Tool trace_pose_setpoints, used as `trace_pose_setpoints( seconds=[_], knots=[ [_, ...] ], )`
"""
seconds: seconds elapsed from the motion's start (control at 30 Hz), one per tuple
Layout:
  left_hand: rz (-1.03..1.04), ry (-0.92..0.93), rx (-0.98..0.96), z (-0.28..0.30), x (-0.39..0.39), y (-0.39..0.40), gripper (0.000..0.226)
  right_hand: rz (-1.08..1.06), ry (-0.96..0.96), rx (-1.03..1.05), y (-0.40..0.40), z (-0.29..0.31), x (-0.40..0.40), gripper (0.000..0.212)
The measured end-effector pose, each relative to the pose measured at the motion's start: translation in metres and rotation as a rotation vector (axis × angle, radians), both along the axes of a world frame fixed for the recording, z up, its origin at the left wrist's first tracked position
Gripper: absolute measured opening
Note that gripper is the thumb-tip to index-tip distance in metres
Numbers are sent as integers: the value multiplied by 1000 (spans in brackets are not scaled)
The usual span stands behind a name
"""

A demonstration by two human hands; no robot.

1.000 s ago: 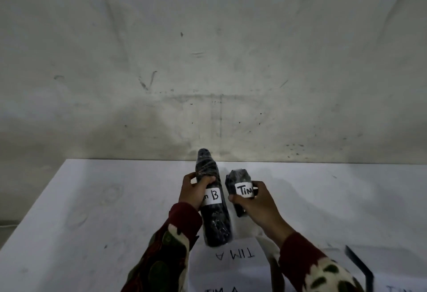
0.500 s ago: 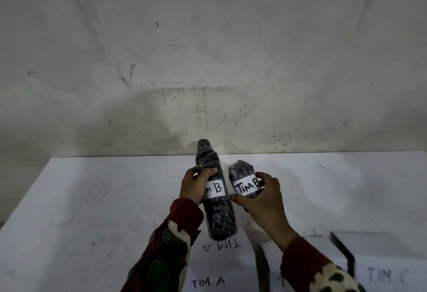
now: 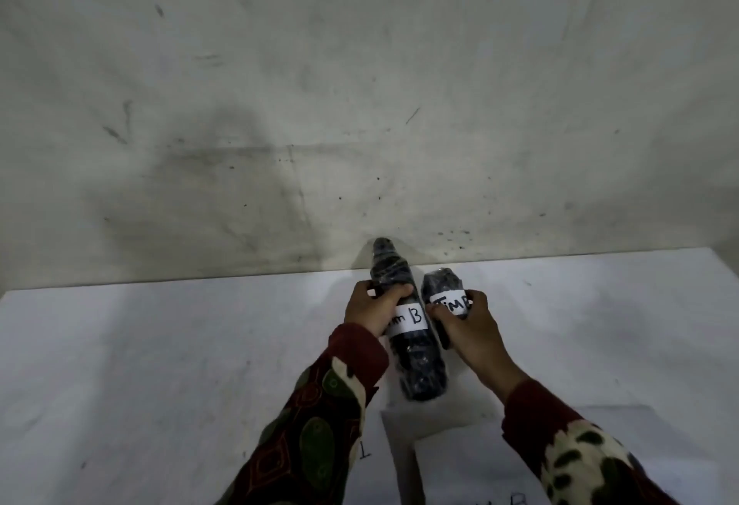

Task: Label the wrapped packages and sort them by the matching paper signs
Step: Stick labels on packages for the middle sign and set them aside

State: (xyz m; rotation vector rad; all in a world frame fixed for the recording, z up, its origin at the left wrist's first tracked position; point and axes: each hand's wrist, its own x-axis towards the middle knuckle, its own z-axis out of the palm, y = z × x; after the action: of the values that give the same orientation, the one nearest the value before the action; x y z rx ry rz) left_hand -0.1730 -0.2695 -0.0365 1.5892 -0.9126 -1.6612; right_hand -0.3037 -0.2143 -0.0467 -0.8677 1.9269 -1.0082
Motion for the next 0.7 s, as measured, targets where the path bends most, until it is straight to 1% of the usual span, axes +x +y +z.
trace_pose_setpoints(
  seconds=[0.13,0.3,0.4,0.47,0.57,0.6,0.7],
  knots=[
    [-33,-114,-35,-13,-16,-6,47,24,31,50,-5,-11,-15,53],
    [-44,-200,-72,-21,-24,-1,56,54,78,74,-2,-16,-22,61],
    [-135,-333,-145,-23,-26,4,54,75,96,55,-2,-15,-21,58],
    [-214,-408,-177,-24,-27,6,57,90,88,59,-1,-15,-21,62],
    [-267,-456,-92,-20,-26,6,82,69,64,76,3,-13,-23,75],
    [-265,-455,-71,-19,-25,7,86,58,61,78,4,-13,-25,78],
    [-248,-455,-61,-15,-22,12,85,46,67,88,10,-12,-28,80]
  ],
)
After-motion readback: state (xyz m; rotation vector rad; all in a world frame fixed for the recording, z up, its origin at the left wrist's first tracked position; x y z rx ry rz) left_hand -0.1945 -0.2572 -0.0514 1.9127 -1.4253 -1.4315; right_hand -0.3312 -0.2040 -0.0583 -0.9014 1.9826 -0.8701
